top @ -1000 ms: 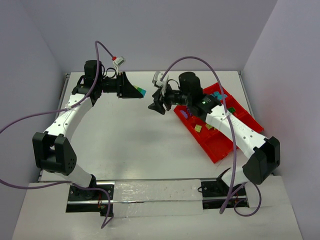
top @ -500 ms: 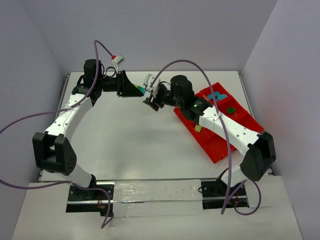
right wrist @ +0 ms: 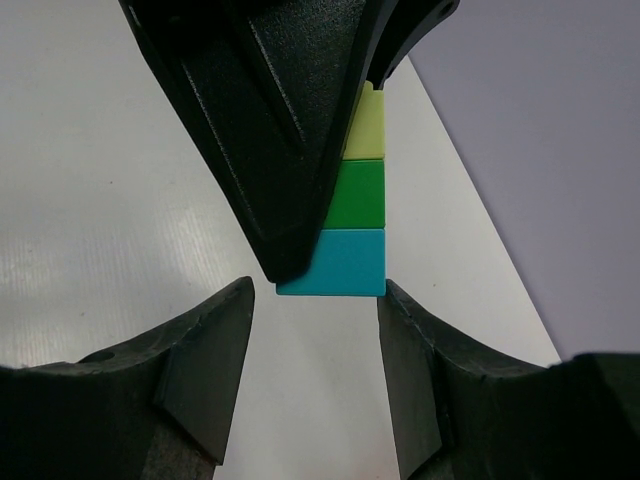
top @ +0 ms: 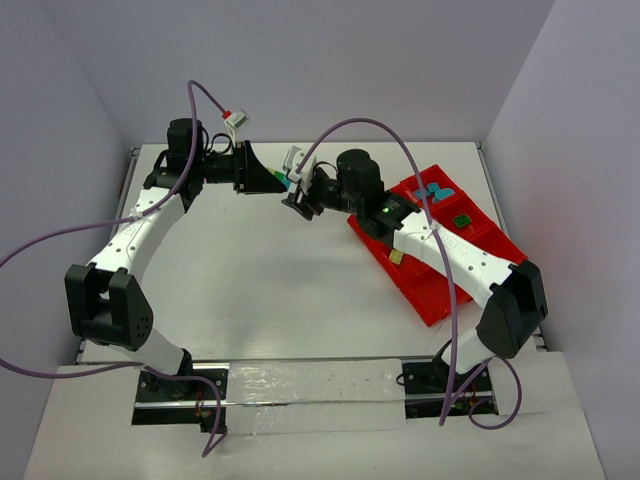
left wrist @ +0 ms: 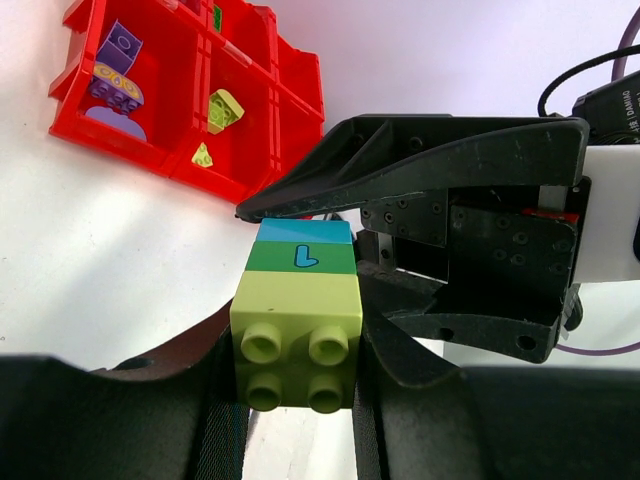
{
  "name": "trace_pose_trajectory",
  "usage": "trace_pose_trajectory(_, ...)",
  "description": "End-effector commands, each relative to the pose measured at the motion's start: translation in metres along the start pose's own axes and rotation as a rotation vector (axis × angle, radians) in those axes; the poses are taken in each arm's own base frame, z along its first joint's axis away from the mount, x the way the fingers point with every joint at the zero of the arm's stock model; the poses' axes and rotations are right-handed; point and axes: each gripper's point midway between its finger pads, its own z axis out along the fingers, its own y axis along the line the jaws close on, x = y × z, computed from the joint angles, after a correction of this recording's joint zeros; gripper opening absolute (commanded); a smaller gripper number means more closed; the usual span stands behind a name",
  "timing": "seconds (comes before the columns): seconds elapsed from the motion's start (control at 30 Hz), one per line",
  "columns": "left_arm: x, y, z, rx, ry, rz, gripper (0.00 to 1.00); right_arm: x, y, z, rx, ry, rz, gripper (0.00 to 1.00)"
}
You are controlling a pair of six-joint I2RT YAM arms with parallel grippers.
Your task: Sort the legos into containers by color
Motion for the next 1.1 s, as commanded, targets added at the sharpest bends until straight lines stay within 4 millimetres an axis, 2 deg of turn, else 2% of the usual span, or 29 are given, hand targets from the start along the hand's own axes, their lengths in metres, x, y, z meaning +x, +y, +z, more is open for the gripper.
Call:
trace_pose_trajectory(0.0,-0.008,-0.014,-0.002,0.014,-0.015,0.064,0.00,-0.050,-0.018,-0.003,0.054,-0.132,-0.047,0.59)
trace_pose_trajectory(0.3,-0.006,-0.013,-0.002,0.013,-0.013,0.063,0.00,-0.056,-0.022,-0.003,0.069,-0.138,-0.055,0.59)
trace_pose_trajectory(0.47,-0.007,-0.014,-0.002,0.015,-0.011,0.068,0.00,-0.046,-0.027,-0.001,0.109,-0.109,-0.050,0.61)
trace_pose_trajectory(0.7,-0.007,-0.013,-0.002,0.017,-0.011,0.068,0.00,-0.045,-0.030,-0.003,0.122,-0.103,-0.055,0.63)
trace_pose_trajectory(0.83,-0.007,-0.014,-0.002,0.019,-0.011,0.071,0.00,-0.047,-0.028,0.000,0.108,-0.109,-0.052,0.57)
trace_pose_trajectory(1.07,-0.005,-0.014,-0.003,0.016,-0.008,0.073,0.00,-0.053,-0.028,0.001,0.103,-0.128,-0.047,0.31)
